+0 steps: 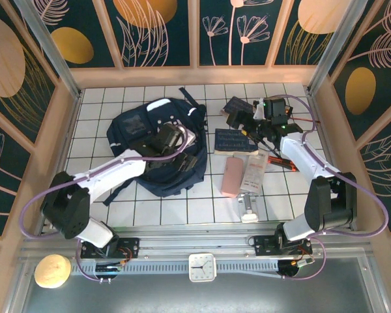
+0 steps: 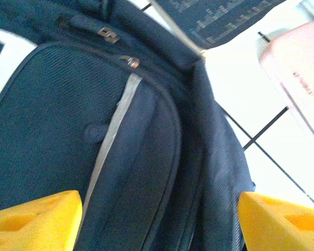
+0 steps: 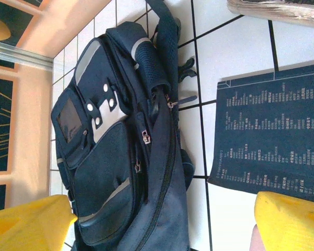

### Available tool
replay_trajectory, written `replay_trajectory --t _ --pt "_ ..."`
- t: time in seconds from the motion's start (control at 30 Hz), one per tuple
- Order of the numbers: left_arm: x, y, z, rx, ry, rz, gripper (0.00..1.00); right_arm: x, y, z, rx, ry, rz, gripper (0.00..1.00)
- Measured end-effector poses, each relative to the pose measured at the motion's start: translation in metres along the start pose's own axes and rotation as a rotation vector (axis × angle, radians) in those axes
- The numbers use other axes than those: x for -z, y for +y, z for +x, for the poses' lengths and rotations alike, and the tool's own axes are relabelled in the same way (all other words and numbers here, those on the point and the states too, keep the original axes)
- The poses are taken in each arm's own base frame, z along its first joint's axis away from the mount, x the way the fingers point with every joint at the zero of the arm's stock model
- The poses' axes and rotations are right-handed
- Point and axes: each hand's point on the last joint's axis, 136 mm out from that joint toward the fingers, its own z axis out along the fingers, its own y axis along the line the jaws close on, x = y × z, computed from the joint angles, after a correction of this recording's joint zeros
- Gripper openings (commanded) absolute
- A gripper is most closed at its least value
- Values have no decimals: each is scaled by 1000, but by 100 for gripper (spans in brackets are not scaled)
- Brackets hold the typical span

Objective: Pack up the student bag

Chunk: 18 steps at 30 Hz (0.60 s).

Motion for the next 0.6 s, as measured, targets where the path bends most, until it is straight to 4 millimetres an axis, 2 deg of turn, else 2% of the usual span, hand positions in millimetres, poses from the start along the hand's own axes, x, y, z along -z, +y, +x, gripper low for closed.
replay_trajectory --t 0.17,0.47,0.53,0.6 --pt "-20 -12 -5 -18 37 50 70 -1 -2 1 -16 2 3 91" --pt "-51 -18 25 -32 173 92 61 1 -2 1 -18 -4 6 91" --pt "-52 -18 26 -36 180 92 54 1 -3 1 -24 -6 9 91" --pt "-52 -17 27 -41 181 89 41 1 -5 2 -30 -8 15 91"
